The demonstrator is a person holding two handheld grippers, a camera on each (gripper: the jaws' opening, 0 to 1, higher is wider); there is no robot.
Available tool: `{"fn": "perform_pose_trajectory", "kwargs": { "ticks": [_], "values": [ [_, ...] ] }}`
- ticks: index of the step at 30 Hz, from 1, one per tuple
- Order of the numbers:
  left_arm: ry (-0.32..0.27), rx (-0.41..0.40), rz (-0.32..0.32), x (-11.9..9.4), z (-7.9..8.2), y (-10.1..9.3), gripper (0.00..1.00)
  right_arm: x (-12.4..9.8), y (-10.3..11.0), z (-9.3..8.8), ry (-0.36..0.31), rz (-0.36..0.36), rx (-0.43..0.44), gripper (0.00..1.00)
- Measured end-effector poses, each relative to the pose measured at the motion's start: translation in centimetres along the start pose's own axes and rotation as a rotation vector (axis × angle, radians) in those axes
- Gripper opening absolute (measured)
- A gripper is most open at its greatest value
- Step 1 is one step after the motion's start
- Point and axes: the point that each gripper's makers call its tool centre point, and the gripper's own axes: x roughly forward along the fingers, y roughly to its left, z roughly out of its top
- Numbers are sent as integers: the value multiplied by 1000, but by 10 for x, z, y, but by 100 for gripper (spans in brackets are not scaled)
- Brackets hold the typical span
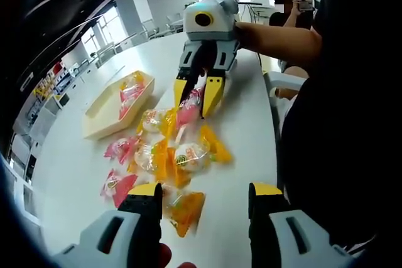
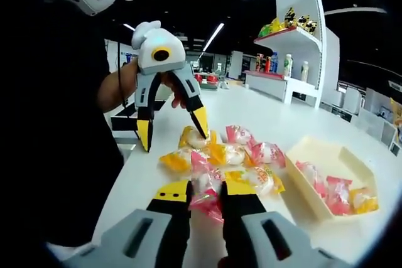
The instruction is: Pick up the marshmallows scattered on the table and place them into the bowl on the table
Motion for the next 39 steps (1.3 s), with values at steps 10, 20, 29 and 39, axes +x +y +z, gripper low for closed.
{"fn": "perform_pose_trajectory", "kwargs": {
  "ticks": [10, 20, 29, 39],
  "values": [
    [1, -1, 3, 1, 0, 1, 56, -3, -1, 5, -22, -12, 0, 19],
    [-1, -2, 3, 1, 0, 0, 56, -4, -7, 11, -56, -42, 2, 19],
    [2, -2, 8, 1, -1, 2, 56, -9, -17, 21, -101, -86, 6, 19],
    [1, -5, 13, 0, -1, 2, 56, -12, -28, 28, -136, -140, 11, 19]
  ]
}}
